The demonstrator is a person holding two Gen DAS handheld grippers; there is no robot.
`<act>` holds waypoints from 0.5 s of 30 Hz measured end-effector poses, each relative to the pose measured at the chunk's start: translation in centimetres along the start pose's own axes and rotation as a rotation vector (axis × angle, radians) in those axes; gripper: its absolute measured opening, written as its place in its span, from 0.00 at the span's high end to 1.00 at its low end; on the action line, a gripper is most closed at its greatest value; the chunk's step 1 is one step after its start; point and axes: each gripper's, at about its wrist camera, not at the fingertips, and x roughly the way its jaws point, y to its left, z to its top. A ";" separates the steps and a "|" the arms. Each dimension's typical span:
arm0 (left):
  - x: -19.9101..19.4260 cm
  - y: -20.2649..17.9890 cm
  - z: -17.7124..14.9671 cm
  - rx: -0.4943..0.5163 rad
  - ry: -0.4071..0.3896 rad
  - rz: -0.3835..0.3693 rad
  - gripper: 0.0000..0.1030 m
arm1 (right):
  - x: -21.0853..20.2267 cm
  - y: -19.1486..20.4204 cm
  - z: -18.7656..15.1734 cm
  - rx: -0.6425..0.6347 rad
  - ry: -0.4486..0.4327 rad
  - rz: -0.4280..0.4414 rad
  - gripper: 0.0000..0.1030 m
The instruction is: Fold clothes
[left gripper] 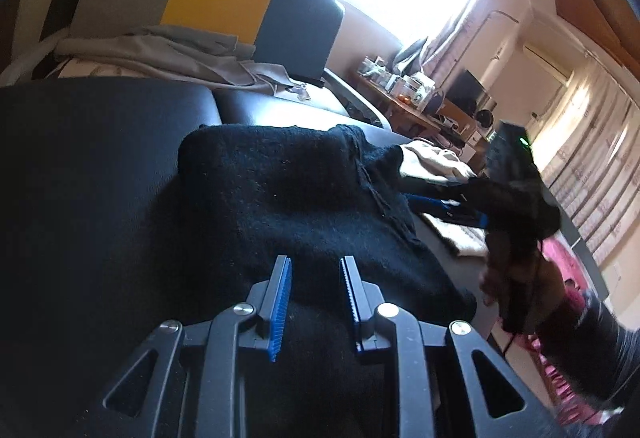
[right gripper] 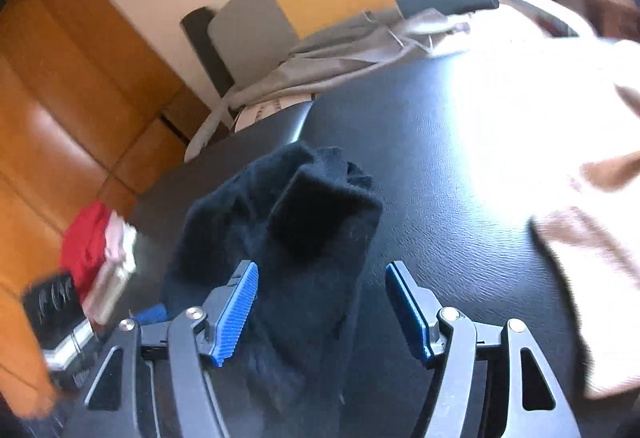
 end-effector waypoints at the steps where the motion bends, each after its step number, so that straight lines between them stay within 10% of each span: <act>1: 0.0 -0.1 -0.1 0.010 -0.005 0.000 0.77 | 0.2 0.1 0.0 0.000 0.001 0.000 0.49; 2: -0.1 -0.3 -0.1 0.022 -0.013 0.001 0.77 | 0.6 0.4 0.0 -0.002 0.008 -0.001 0.84; 6: -0.4 -1.4 -0.2 0.109 -0.044 0.001 0.76 | 0.3 2.9 0.7 -0.121 -0.007 -0.091 0.86; 10: 3.1 -2.0 -2.1 0.164 0.125 0.004 0.76 | 2.1 2.1 0.2 -0.229 0.046 -0.328 0.86; 15: 4.0 -2.4 -2.9 0.177 0.121 0.041 0.76 | 3.0 0.4 -0.1 -0.177 0.032 -0.281 0.82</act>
